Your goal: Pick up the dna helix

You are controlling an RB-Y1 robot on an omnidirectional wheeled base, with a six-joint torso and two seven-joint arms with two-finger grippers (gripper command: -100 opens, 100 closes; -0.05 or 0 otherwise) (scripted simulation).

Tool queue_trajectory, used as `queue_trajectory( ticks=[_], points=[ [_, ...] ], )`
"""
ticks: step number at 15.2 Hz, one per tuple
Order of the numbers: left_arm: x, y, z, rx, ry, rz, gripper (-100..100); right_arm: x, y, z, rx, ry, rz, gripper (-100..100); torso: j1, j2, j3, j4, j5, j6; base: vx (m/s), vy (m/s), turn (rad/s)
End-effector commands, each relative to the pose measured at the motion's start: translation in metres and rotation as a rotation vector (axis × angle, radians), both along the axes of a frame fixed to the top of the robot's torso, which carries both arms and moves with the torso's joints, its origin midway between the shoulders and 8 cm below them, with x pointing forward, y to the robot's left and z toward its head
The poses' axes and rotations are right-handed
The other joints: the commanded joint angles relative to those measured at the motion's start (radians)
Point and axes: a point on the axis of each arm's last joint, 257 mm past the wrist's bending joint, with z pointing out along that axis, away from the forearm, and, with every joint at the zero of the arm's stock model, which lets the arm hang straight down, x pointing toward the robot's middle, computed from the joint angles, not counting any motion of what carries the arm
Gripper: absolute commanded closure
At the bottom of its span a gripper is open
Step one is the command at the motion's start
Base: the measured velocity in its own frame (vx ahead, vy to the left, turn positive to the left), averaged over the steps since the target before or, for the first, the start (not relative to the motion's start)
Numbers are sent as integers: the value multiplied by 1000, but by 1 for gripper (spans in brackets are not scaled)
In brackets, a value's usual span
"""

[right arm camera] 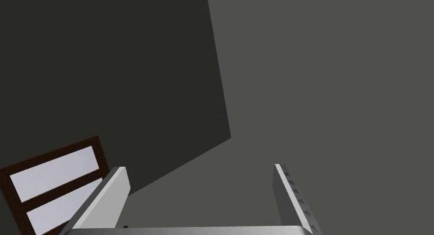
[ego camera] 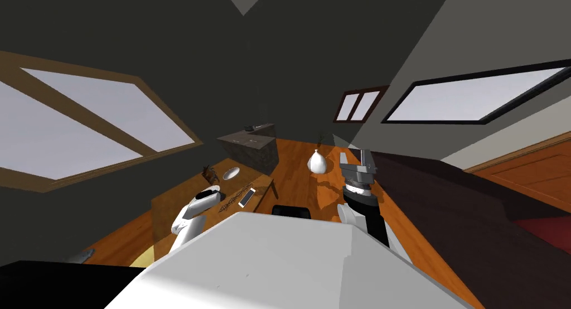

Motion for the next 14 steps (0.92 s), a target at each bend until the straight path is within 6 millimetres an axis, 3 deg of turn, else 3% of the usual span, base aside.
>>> queue_trajectory(
  ticks=[1, 3, 6, 8, 9, 14],
  points=[
    [-22, -1, -20, -76, 26, 74, -100, 0, 0, 0, 0, 0, 0, 0, 0, 0, 0, 0, 0, 0, -3, 48, -378],
    [-26, -3, -25, -89, 41, 80, -100, 0, 0, 0, 0, 0, 0, 0, 1, 0, 0, 0, 0, 0, -5, 46, -184],
    [-55, -12, -51, -198, 77, 180, -100, 0, 0, 0, 0, 0, 0, 0, 1, 0, 0, 0, 0, 0, -1, 38, -232],
    [-57, -14, -52, -206, 85, 183, -100, 0, 0, 0, 0, 0, 0, 0, 1, 0, 0, 0, 0, 0, -4, 40, -157],
    [-71, -21, -65, -260, 104, 230, -100, 0, 0, 0, 0, 0, 0, 0, 1, 0, 0, 0, 0, -1, -3, 35, -196],
    [-94, -39, -85, -359, 138, 311, -100, 0, 0, 0, 0, 0, 0, 0, 1, 0, 0, 0, 0, 0, -4, 48, -218]
  ],
)
